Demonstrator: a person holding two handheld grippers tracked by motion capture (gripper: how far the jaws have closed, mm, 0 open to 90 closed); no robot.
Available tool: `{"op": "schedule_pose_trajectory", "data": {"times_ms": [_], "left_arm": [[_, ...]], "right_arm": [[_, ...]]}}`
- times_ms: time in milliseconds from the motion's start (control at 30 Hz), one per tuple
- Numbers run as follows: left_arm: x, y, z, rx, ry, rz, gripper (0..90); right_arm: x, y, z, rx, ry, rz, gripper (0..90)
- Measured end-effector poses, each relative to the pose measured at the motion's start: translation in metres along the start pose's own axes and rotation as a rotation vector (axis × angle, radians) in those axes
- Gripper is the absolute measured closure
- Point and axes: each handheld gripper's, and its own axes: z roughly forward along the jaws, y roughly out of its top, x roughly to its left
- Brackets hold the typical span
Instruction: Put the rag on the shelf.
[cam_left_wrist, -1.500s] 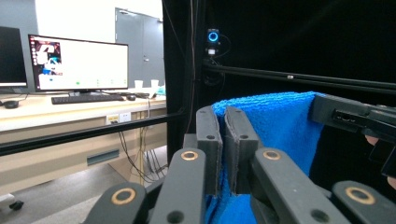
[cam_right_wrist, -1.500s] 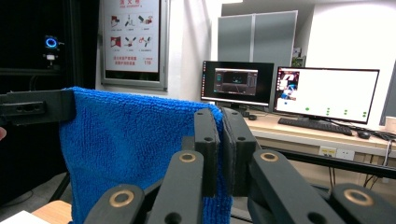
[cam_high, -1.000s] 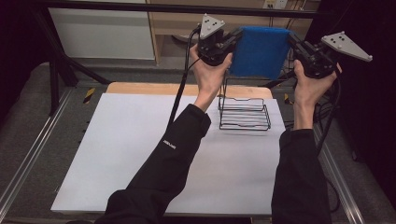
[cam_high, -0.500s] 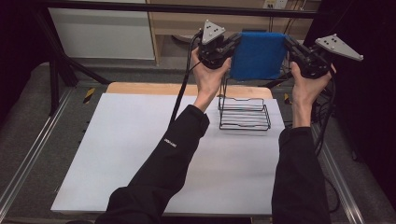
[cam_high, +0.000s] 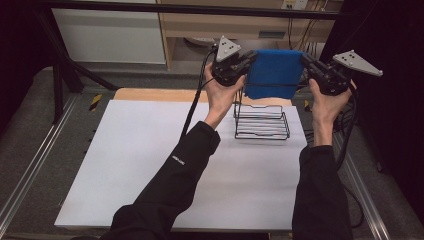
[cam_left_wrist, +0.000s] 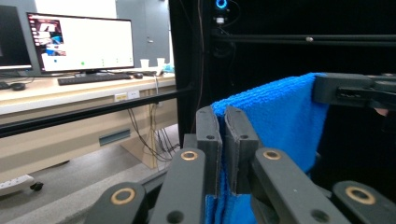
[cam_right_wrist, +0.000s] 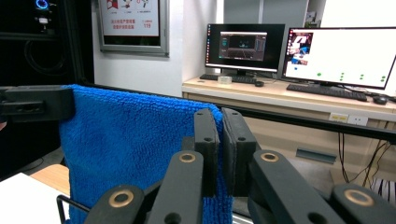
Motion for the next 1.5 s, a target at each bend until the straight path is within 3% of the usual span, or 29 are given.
{"op": "schedule_pose_trajectory", "data": {"times_ms": [200,633,1000,1100,1500], "left_arm": [[-0.002,-0.008,-0.002,0.018,-0.016,-0.012,85.2],[-0.006,-0.016,-0.013,0.059,-0.058,0.007,84.9],[-0.015,-0.022,-0.019,0.107,-0.079,0.038,84.7],[-0.016,-0.024,-0.020,0.115,-0.084,0.029,84.4],[-0.020,-0.040,-0.019,0.209,-0.084,0.014,82.2]], "right_arm": [[0.001,-0.005,-0.006,0.015,0.005,0.004,86.0],[0.007,-0.012,-0.018,0.062,0.024,-0.014,85.6],[0.003,-0.028,-0.023,0.088,0.033,0.007,85.5],[0.004,-0.029,-0.025,0.097,0.040,0.005,85.5],[-0.001,-0.043,-0.029,0.173,0.090,0.024,84.2]]}}
